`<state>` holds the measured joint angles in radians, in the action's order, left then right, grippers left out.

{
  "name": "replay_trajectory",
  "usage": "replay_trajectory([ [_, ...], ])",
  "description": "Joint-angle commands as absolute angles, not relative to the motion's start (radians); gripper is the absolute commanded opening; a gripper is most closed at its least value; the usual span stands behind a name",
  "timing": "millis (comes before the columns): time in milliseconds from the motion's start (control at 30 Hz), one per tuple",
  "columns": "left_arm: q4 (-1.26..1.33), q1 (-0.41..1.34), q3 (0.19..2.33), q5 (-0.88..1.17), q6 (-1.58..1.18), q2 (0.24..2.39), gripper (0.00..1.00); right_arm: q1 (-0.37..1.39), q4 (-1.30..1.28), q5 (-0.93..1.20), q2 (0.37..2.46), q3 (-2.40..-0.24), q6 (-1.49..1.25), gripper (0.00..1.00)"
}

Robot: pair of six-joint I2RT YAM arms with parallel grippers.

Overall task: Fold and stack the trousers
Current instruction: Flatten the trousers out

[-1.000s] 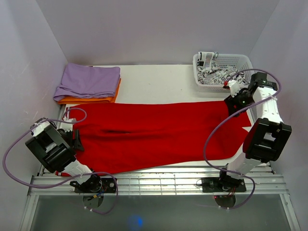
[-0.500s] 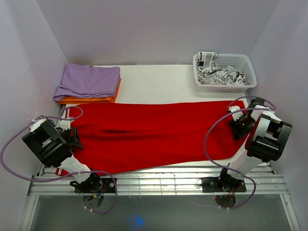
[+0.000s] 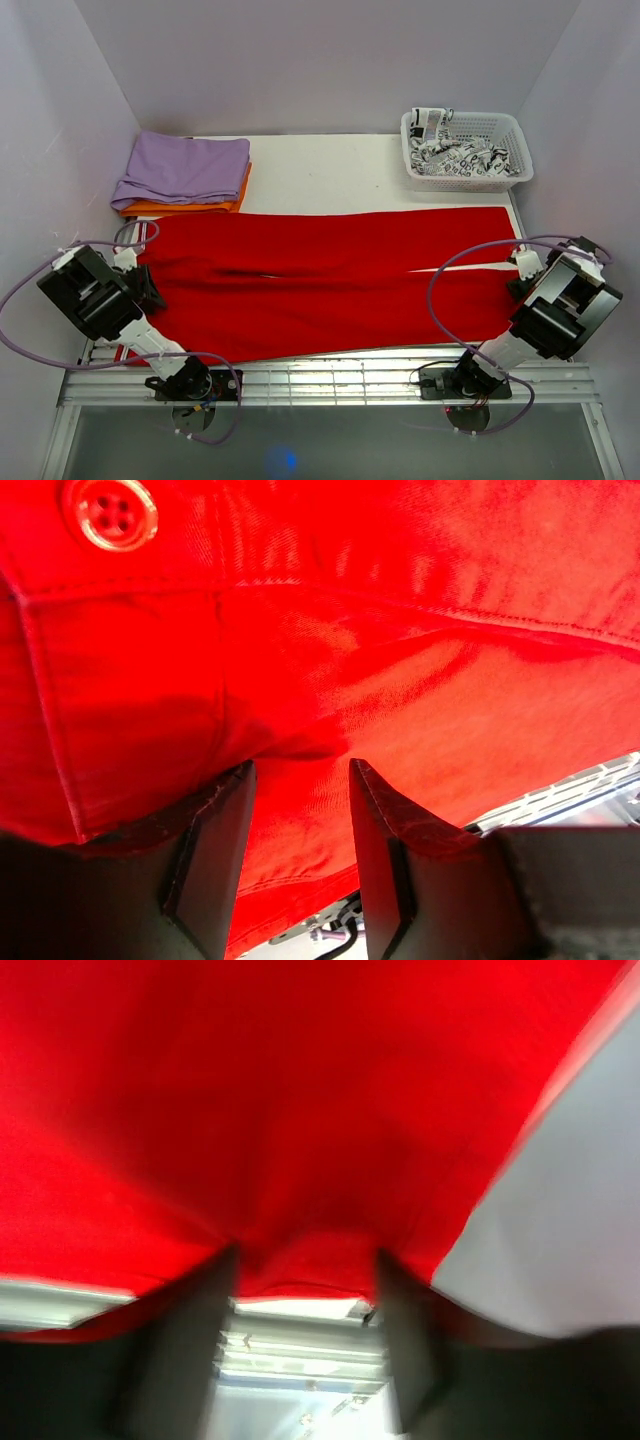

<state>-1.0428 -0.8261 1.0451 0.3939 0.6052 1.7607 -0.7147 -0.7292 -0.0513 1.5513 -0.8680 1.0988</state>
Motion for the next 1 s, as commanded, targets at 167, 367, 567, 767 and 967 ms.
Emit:
replay_trajectory([
  [167, -1.012, -0.853, 1.129, 0.464, 0.874, 1.689, 0.7, -0.683, -1.064, 0.219, 1.503, -1.205, 1.206, 0.8],
  [367, -1.154, -0.851, 1.353, 0.673, 0.867, 1.683, 0.7, -0.49, -0.991, 0.302, 1.6, -1.298, 1.083, 0.76],
  [567, -1.101, -0.835, 1.673, 0.79, 0.666, 1.827, 0.72, -0.382, -0.94, 0.316, 1.824, -1.532, 1.022, 0.77],
  [767, -0.976, -0.758, 1.842, 0.74, 0.496, 2.061, 0.69, -0.318, -0.918, 0.29, 2.025, -1.69, 0.953, 0.72],
  [967, -0.838, -0.664, 1.859, 0.568, 0.454, 2.163, 0.67, -0.275, -0.848, 0.21, 2.101, -1.597, 0.951, 0.72],
])
